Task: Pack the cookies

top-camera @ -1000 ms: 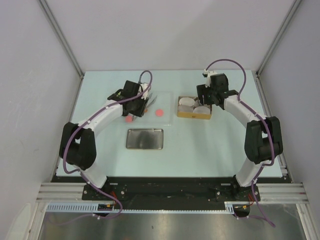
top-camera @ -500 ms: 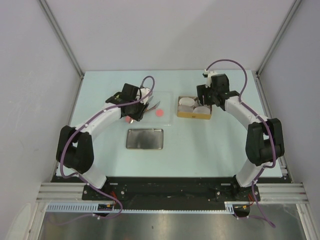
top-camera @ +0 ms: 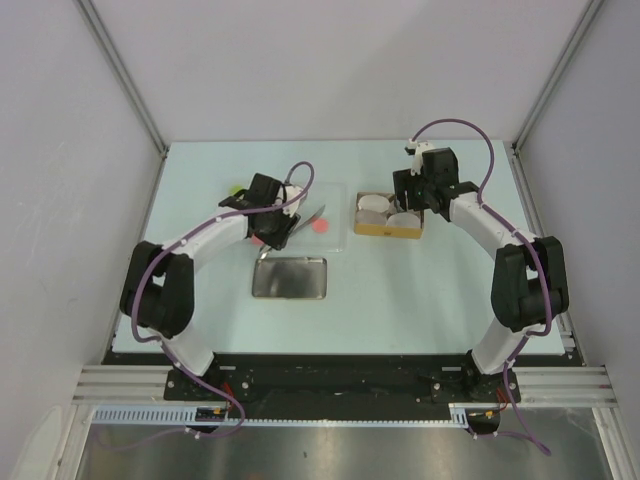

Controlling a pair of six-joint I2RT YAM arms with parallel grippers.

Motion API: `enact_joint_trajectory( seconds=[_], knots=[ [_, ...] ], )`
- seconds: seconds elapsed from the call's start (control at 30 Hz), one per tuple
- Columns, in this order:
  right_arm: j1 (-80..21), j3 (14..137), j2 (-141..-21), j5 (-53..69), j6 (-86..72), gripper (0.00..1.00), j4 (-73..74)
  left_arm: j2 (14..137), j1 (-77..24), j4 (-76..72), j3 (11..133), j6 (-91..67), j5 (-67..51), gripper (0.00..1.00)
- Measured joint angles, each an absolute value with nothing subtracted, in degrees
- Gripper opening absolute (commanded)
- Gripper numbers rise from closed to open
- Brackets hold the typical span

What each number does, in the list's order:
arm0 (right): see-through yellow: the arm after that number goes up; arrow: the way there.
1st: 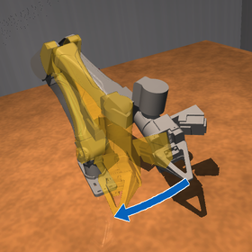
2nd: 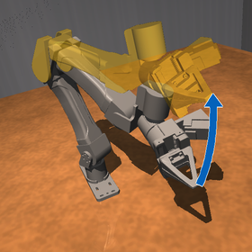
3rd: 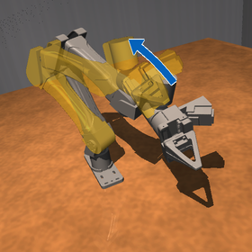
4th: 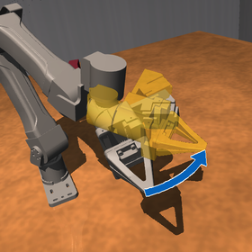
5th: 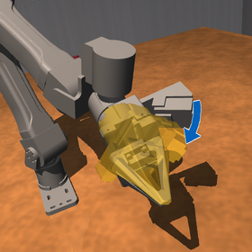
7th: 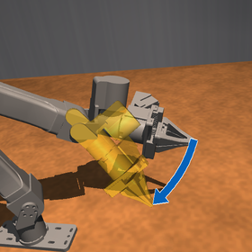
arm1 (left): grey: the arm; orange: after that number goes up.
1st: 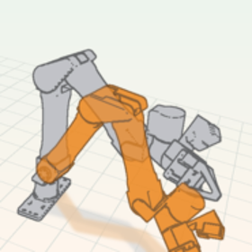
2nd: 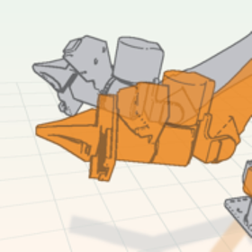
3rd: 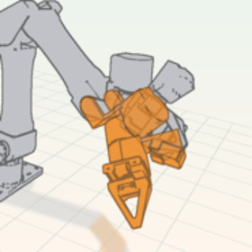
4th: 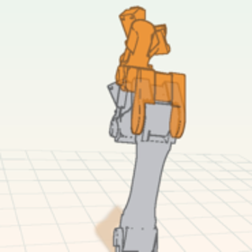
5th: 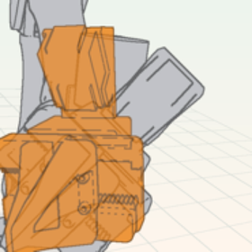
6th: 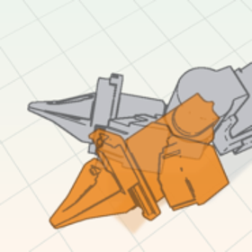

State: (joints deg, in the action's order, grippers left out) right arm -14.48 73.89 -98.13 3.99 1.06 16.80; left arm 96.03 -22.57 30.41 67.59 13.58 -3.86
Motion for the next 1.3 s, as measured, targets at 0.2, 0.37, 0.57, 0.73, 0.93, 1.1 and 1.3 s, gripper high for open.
enact_joint_trajectory(
  seconds=[0.2, 0.37, 0.57, 0.73, 0.93, 1.1, 1.3],
  knots=[
    [-14.5, 73.9, -98.1, 4.2, 1.1, 0.72, 16.8, 97.9, -22.6, 29.7, 67.6, 13.7, -3.6, 0.51],
    [-14.5, 73.9, -98.1, 4.5, 1.1, 0.72, 16.8, 99.4, -22.6, 28.5, 67.0, 14.1, -3.0, 0.52],
    [-14.5, 73.9, -98.1, 4.9, 1.1, 0.72, 16.8, 100.7, -22.6, 27.1, 66.0, 14.5, -1.7, 0.52],
    [-14.5, 73.9, -98.1, 5.1, 1.1, 0.72, 16.8, 102.9, -22.6, 25.6, 66.0, 15.1, -0.6, 0.54],
    [-14.4, 73.9, -98.1, 5.1, 1.1, 0.71, 16.8, 103.2, -22.6, 24.8, 66.0, 15.1, 0.9, 0.56],
    [-14.3, 73.9, -98.1, 5.1, 1.1, 0.71, 16.8, 103.2, -22.6, 24.3, 65.5, 15.1, 1.5, 0.57],
    [-14.2, 73.9, -98.1, 5.1, 1.1, 0.71, 16.8, 103.2, -22.6, 23.5, 64.9, 15.2, 2.6, 0.57]
  ],
)
